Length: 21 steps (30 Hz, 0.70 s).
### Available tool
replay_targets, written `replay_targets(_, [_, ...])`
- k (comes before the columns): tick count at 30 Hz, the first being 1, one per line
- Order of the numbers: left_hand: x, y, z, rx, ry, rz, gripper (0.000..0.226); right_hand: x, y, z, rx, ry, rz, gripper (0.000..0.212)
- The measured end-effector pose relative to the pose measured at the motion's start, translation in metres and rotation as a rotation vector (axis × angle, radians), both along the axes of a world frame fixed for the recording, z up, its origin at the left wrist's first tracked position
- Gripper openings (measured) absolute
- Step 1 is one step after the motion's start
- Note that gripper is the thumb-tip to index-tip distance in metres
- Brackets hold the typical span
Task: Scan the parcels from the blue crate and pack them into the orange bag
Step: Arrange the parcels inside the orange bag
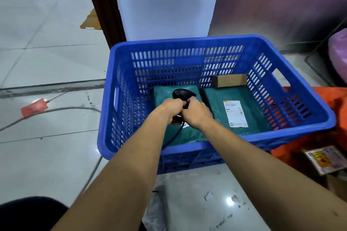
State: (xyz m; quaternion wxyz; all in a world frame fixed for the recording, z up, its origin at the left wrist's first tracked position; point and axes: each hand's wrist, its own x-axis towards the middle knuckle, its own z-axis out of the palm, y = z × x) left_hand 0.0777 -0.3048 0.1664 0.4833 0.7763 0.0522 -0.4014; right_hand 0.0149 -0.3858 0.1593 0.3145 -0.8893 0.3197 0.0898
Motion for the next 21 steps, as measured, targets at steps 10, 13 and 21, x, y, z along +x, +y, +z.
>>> replay_targets(10, [0.011,0.017,-0.019,0.085,0.113,0.037,0.025,0.006,-0.002,-0.014,0.152,0.102,0.124,0.041])
replay_targets(13, [0.008,0.020,-0.018,0.123,0.065,0.036,0.024,0.003,-0.002,-0.011,0.148,0.077,0.132,0.030])
replay_targets(21, [-0.005,0.019,-0.003,0.420,-0.301,-0.227,0.029,-0.033,-0.013,0.031,0.207,-0.199,0.033,0.025])
